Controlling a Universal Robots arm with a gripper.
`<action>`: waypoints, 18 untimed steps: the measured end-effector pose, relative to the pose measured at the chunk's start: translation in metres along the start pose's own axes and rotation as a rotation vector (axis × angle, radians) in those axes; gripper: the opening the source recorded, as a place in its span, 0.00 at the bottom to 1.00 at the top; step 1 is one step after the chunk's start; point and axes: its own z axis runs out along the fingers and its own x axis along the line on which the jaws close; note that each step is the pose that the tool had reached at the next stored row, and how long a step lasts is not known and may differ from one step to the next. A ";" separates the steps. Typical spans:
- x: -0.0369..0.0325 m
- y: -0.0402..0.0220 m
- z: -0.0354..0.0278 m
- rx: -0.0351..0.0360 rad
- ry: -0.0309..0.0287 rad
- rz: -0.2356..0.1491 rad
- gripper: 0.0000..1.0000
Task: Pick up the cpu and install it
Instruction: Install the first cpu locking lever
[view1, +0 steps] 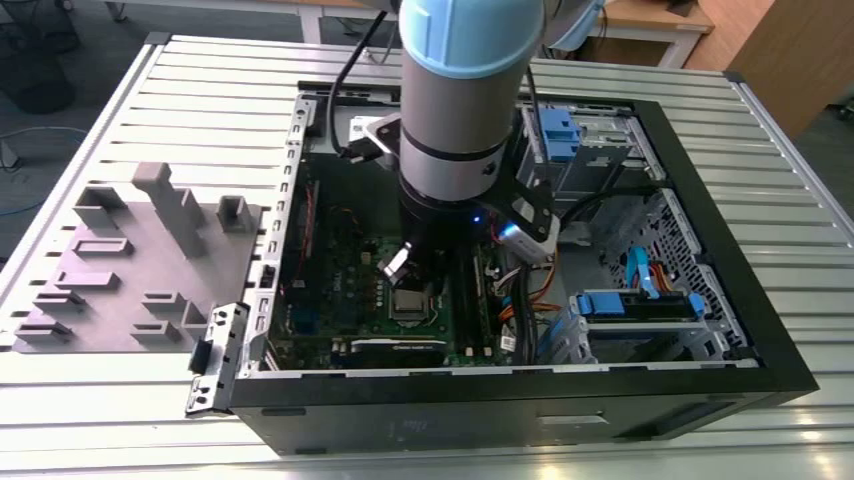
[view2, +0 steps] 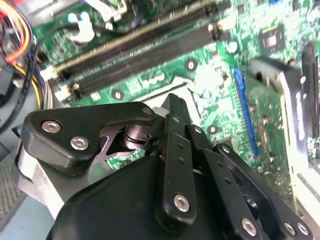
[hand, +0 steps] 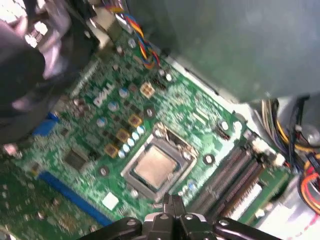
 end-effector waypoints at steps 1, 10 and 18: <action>0.0022 0.0022 0.0001 0.0012 -0.0013 0.000 0.11; 0.0085 0.0072 -0.0069 0.0065 -0.0079 0.000 0.11; 0.0083 0.0075 -0.0081 0.0067 -0.0078 0.000 0.11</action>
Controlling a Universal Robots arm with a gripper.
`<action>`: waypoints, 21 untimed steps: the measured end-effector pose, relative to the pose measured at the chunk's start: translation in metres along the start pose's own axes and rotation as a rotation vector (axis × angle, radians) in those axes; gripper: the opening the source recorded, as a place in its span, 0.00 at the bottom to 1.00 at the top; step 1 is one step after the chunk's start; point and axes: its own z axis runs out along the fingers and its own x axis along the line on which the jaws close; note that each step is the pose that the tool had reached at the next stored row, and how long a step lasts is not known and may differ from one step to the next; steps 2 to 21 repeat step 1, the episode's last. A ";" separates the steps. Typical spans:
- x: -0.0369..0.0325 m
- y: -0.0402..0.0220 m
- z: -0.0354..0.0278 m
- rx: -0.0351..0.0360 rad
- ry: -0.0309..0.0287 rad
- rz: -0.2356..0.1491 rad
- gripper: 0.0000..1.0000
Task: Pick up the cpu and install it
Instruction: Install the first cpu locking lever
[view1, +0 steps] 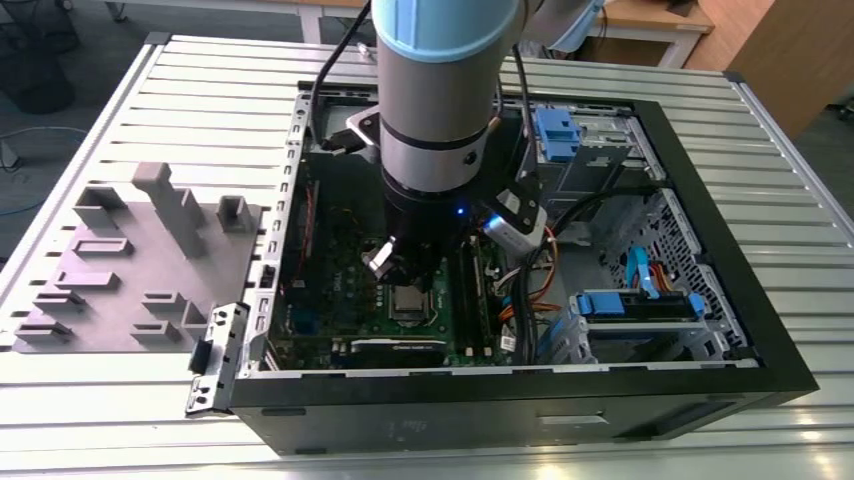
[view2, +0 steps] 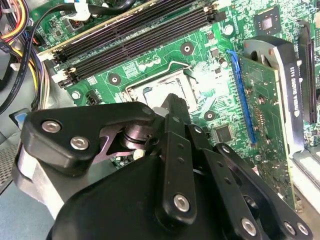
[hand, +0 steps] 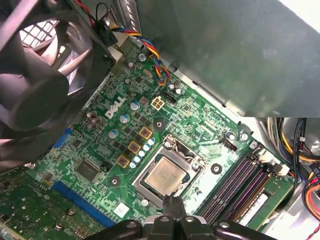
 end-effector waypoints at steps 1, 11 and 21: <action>0.0000 0.0000 0.0000 0.0000 0.0000 0.000 0.11; 0.0000 0.0000 0.0000 0.0000 0.0000 0.000 0.11; 0.0000 0.0000 0.0000 0.0000 0.0000 0.000 0.11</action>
